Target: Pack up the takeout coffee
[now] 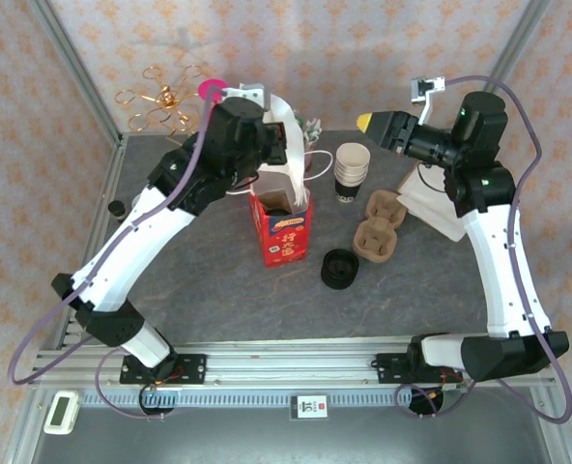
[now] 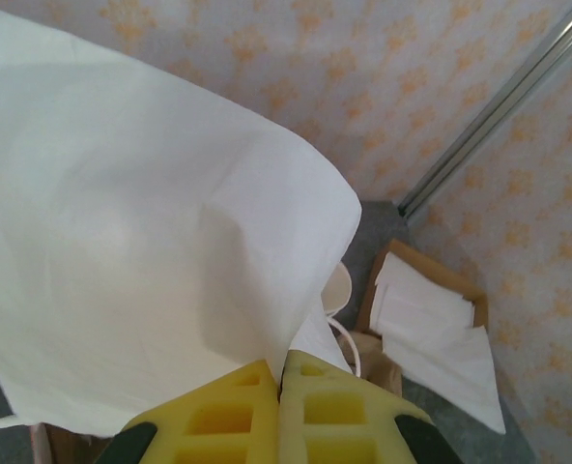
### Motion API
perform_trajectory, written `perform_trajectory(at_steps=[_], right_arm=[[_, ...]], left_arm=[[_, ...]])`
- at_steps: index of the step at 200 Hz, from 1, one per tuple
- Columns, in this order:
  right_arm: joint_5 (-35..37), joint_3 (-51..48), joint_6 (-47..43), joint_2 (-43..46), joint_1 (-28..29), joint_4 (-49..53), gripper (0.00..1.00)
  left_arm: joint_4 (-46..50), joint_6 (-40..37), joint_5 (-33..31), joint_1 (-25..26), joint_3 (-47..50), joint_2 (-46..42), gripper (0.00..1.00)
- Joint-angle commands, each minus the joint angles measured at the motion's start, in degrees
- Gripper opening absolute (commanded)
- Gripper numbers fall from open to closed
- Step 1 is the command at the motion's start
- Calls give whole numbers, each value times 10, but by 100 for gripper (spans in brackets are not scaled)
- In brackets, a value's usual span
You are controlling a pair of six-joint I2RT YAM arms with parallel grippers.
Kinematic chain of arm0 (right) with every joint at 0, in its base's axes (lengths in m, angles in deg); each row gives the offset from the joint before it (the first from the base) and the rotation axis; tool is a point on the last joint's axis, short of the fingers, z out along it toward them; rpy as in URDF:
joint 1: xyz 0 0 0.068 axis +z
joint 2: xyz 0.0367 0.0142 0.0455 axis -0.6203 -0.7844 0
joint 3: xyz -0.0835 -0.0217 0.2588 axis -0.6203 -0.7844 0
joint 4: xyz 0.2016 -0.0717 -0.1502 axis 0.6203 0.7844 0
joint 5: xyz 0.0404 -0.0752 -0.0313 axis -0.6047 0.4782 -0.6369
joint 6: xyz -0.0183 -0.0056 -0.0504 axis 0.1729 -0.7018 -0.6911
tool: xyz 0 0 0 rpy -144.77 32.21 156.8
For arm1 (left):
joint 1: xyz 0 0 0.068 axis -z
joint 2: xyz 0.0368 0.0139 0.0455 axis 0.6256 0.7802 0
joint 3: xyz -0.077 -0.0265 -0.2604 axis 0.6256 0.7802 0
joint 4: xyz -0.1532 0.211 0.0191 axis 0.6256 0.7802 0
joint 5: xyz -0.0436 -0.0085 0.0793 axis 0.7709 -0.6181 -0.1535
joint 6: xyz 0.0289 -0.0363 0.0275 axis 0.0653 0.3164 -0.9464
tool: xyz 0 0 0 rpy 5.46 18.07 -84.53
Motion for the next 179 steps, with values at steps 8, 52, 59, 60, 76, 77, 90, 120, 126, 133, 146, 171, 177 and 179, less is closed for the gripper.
perform_trajectory(at_steps=[8, 52, 59, 60, 76, 77, 90, 120, 126, 133, 146, 171, 177, 179], right_arm=[[9, -14, -1, 21, 3, -24, 50], [9, -22, 2, 22, 3, -29, 50], [9, -25, 6, 22, 3, -34, 50], [8, -26, 7, 22, 3, -35, 50], [6, -28, 10, 20, 3, -39, 50], [7, -28, 10, 19, 3, -39, 50], [8, -28, 10, 19, 3, -38, 50], [13, -28, 12, 17, 3, -42, 50], [13, -28, 13, 17, 3, -42, 50], [13, -28, 13, 16, 3, -43, 50], [16, -28, 14, 15, 3, -44, 50], [16, -28, 17, 11, 3, -46, 50], [16, -28, 17, 11, 3, -45, 50], [16, -27, 17, 11, 3, -44, 50]], left_arm=[[13, -1, 45, -12, 3, 23, 0], [-6, 13, 74, -59, 58, 19, 0], [-15, 13, 73, -63, 72, 15, 0], [-15, 13, 73, -63, 73, 15, 0], [11, 11, 72, -70, 67, 28, 0], [13, 10, 70, -70, 67, 28, 0], [30, 5, 58, -69, 69, 31, 0], [78, -24, 27, -67, 45, 51, 0], [92, -26, 29, -65, 33, 59, 0], [102, -30, 34, -61, 27, 66, 0], [111, -37, 35, -48, 26, 74, 0], [124, -46, 33, -36, 25, 92, 0], [125, -48, 35, -35, 27, 94, 0], [125, -49, 36, -35, 28, 95, 0]])
